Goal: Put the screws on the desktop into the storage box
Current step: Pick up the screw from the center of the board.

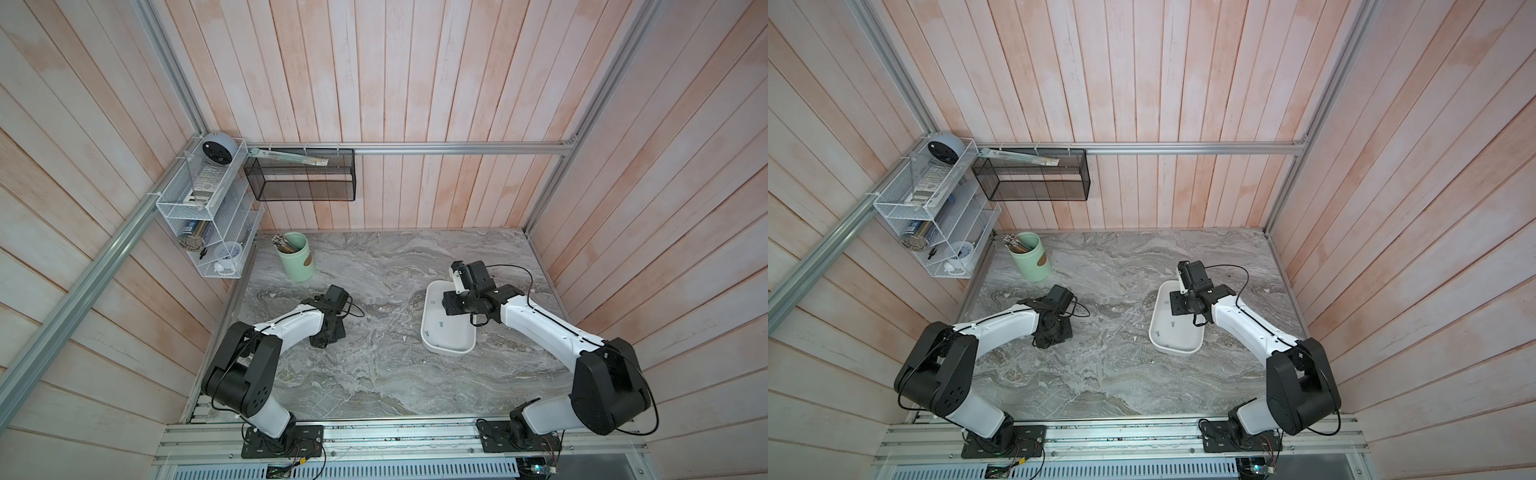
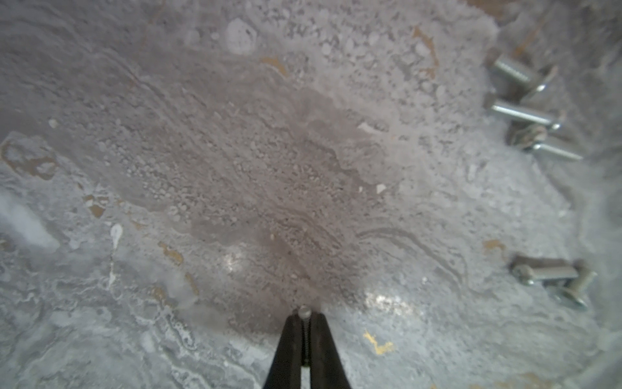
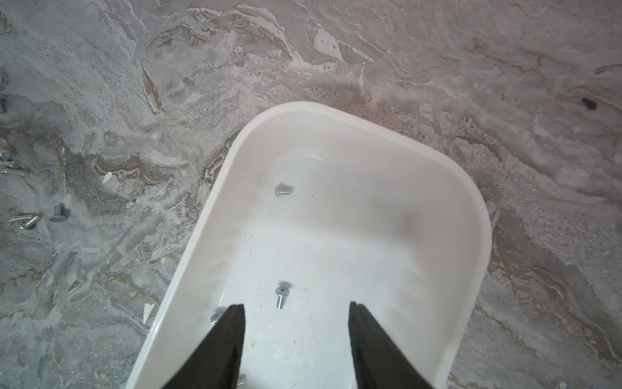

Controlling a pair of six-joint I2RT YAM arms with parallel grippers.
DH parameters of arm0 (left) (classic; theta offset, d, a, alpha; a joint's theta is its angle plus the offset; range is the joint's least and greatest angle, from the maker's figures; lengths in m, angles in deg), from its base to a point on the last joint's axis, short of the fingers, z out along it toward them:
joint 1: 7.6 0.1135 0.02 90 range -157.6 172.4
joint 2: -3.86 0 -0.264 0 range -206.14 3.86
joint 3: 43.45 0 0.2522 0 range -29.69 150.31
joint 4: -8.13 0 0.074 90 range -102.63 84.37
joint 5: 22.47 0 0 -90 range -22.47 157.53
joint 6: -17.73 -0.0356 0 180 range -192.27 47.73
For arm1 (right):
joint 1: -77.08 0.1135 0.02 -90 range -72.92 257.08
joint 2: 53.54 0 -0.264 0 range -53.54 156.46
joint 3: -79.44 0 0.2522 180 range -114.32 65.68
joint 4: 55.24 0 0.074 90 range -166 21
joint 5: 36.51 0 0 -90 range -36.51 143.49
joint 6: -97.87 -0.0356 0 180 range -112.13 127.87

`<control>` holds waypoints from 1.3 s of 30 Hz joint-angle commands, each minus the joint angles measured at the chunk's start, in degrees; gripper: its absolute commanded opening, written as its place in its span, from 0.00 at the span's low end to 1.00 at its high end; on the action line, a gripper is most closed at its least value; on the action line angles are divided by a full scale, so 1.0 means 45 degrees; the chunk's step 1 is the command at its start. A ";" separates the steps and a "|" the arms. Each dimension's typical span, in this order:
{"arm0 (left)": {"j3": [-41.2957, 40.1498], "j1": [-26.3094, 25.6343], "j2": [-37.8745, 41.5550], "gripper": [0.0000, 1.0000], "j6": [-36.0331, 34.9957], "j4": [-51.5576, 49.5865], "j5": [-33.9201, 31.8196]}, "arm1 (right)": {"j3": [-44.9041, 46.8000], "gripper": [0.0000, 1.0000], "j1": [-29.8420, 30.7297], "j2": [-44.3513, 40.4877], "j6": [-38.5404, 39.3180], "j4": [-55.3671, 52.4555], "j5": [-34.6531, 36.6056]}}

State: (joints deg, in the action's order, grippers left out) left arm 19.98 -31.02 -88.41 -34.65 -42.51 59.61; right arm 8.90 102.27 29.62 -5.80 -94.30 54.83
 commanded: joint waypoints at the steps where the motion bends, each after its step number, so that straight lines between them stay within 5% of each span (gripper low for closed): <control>1: -0.0262 -0.0098 -0.0629 0.00 -0.0119 -0.0652 0.0638 | -0.0045 0.56 -0.0009 0.0091 -0.0005 -0.0072 -0.0172; 22: 0.0547 -0.0494 0.2674 0.00 0.0331 -0.0220 0.2128 | 0.0103 0.56 -0.0012 -0.1014 -0.0127 0.0108 -0.0014; 30: 0.2623 -0.3119 0.2220 0.00 0.1034 0.0405 0.2417 | 0.1475 0.56 -0.1685 -0.1741 -0.2029 0.1757 -0.0607; 39: 0.6267 -0.5813 -0.1000 0.00 0.1365 0.1119 0.2662 | 0.2165 0.56 -0.3542 -0.3029 -0.2791 0.2166 -0.0974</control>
State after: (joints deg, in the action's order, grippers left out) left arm 44.24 -54.74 -88.87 -29.12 -39.02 70.58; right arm 17.43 87.40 18.08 -16.27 -86.98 51.75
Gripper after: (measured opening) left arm 0.085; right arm 0.559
